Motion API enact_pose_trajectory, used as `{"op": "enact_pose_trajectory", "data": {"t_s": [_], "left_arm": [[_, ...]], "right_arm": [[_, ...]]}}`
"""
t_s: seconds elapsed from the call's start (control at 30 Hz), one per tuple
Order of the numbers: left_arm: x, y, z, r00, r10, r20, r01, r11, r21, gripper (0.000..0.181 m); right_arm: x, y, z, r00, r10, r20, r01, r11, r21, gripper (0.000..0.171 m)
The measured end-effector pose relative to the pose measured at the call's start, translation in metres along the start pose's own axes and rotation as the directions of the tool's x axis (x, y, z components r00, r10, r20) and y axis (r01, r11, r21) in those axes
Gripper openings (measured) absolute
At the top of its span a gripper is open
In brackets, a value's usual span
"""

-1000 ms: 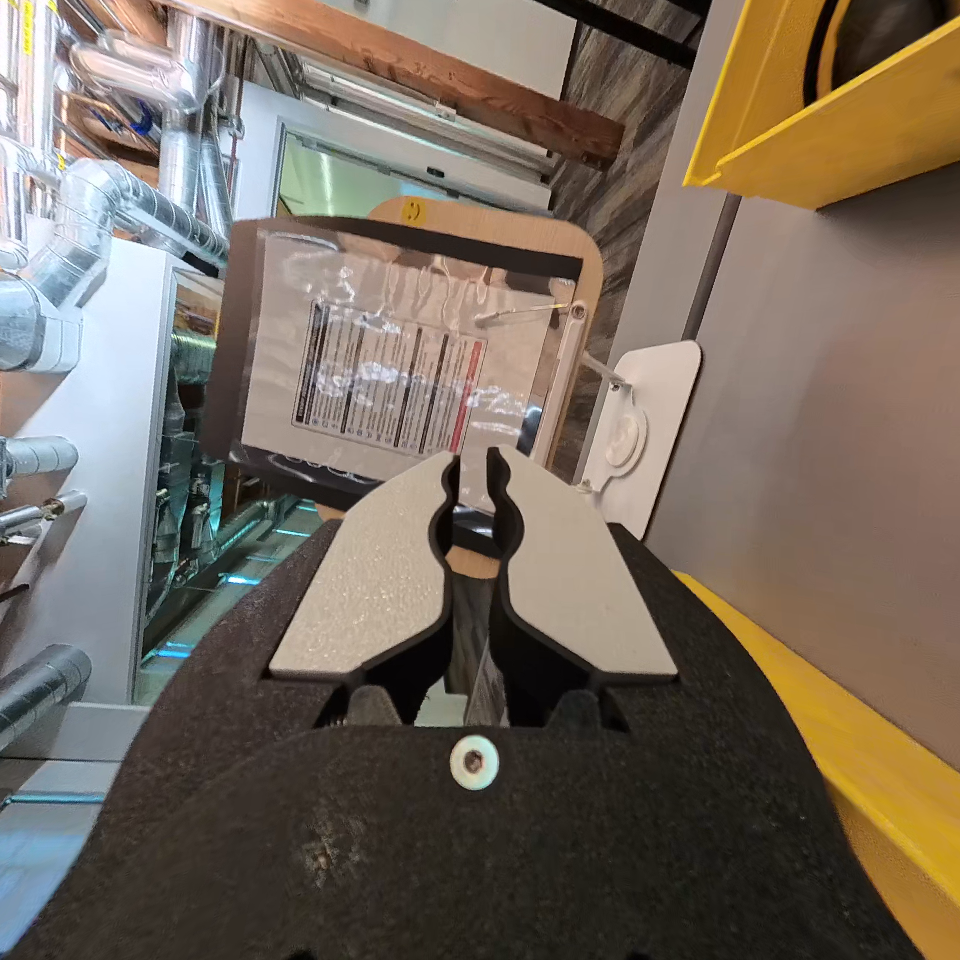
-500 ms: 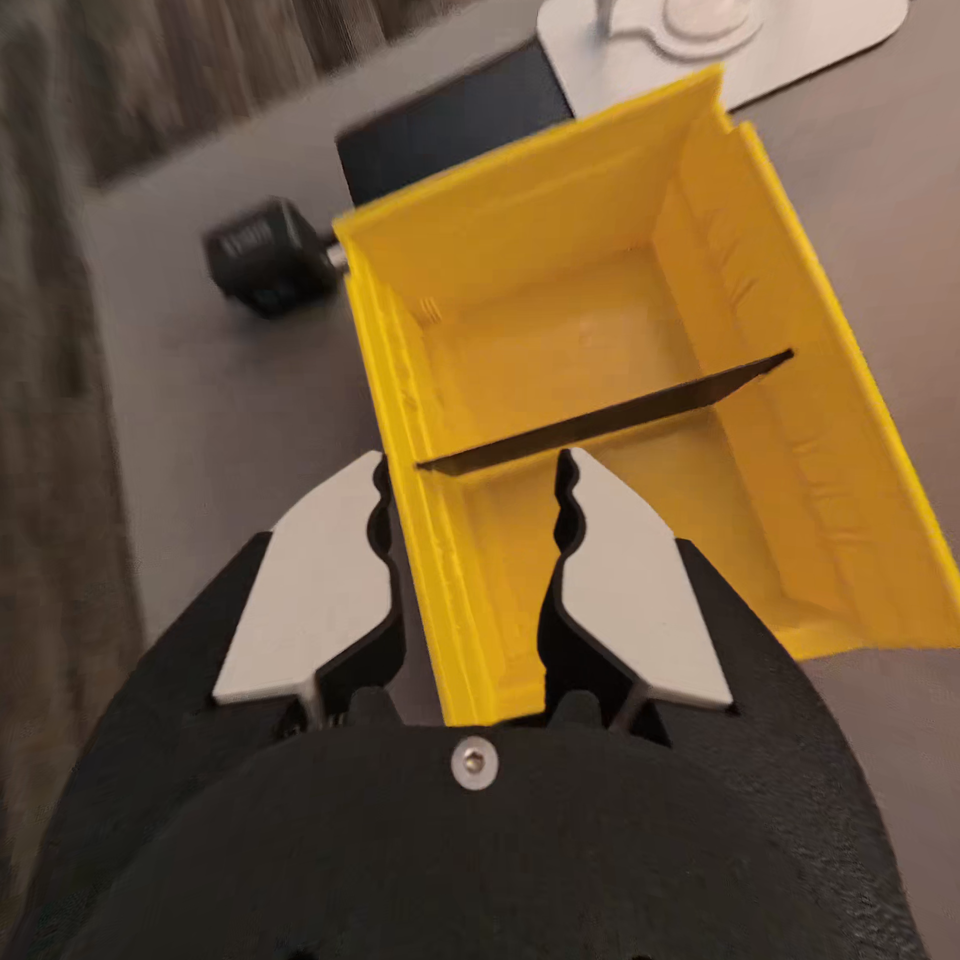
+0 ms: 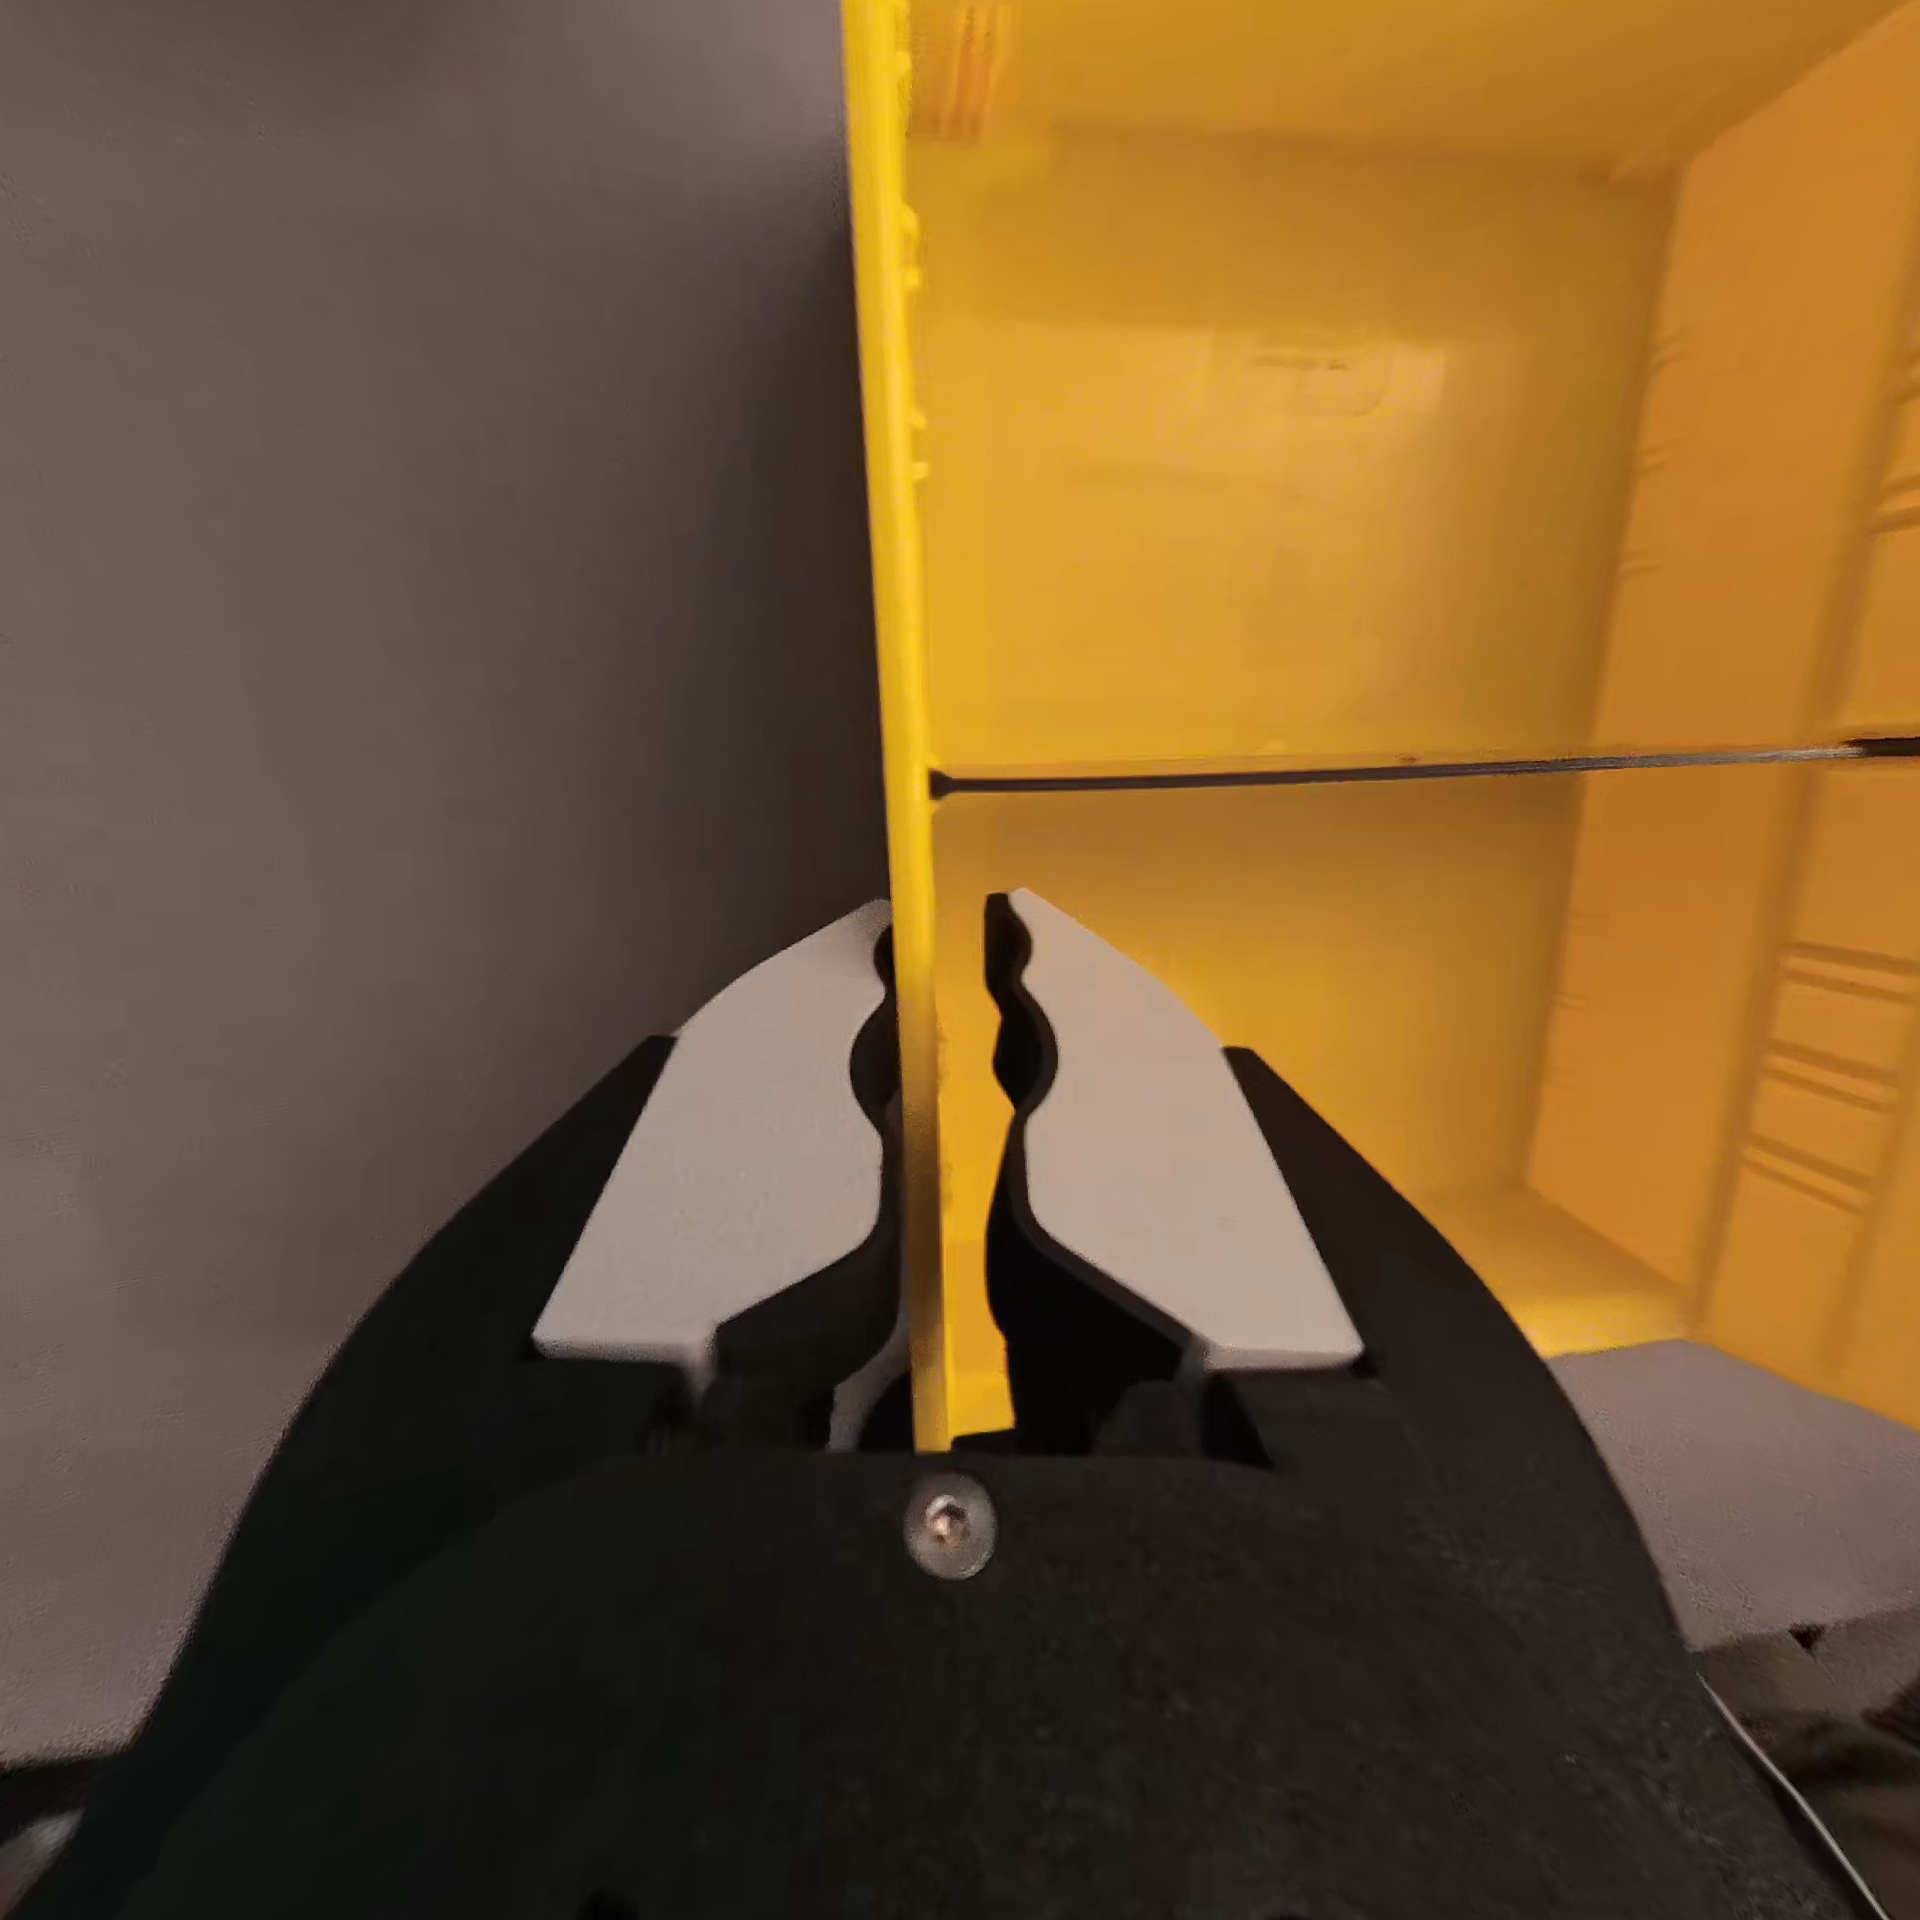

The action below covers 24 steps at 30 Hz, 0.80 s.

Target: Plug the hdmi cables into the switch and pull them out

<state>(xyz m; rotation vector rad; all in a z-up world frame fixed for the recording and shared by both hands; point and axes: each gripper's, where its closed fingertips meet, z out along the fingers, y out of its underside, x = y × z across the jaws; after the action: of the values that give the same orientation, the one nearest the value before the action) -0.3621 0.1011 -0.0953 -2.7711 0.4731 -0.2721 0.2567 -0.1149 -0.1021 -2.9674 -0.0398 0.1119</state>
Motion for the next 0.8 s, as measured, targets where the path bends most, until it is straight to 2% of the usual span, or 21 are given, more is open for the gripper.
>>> {"op": "enact_pose_trajectory", "data": {"t_s": [0.07,0.2,0.33,0.43,0.63,0.7,0.8], "left_arm": [[-0.003,0.001,0.002,0.998,0.030,0.062,-0.029,0.999,-0.022,0.008],[0.015,0.010,0.008,0.996,0.082,0.028,-0.079,0.992,-0.099,0.007],[0.035,0.020,0.012,0.979,0.194,0.060,-0.178,0.962,-0.207,0.009],[0.056,0.023,0.016,0.964,0.265,0.036,-0.249,0.937,-0.245,0.018],[0.078,0.027,0.018,0.941,0.338,0.031,-0.315,0.903,-0.294,0.022],[0.079,0.022,0.016,0.934,0.353,0.060,-0.323,0.903,-0.283,0.025],[0.080,-0.005,-0.001,0.931,0.335,0.145,-0.316,0.939,-0.137,0.042]], "right_arm": [[-0.003,-0.002,0.001,0.999,-0.034,-0.020,0.034,0.999,-0.009,0.020],[-0.014,-0.006,0.002,0.993,-0.096,-0.066,0.092,0.994,-0.059,0.023],[-0.033,-0.012,0.005,0.982,-0.161,-0.095,0.150,0.983,-0.110,0.026],[-0.051,-0.017,0.007,0.972,-0.203,-0.118,0.185,0.971,-0.151,0.027],[-0.083,-0.036,0.012,0.940,-0.281,-0.191,0.248,0.952,-0.176,0.029],[-0.091,-0.042,0.014,0.937,-0.296,-0.185,0.269,0.950,-0.156,0.030],[-0.098,-0.045,0.014,0.948,-0.279,-0.152,0.259,0.956,-0.138,0.037]]}}
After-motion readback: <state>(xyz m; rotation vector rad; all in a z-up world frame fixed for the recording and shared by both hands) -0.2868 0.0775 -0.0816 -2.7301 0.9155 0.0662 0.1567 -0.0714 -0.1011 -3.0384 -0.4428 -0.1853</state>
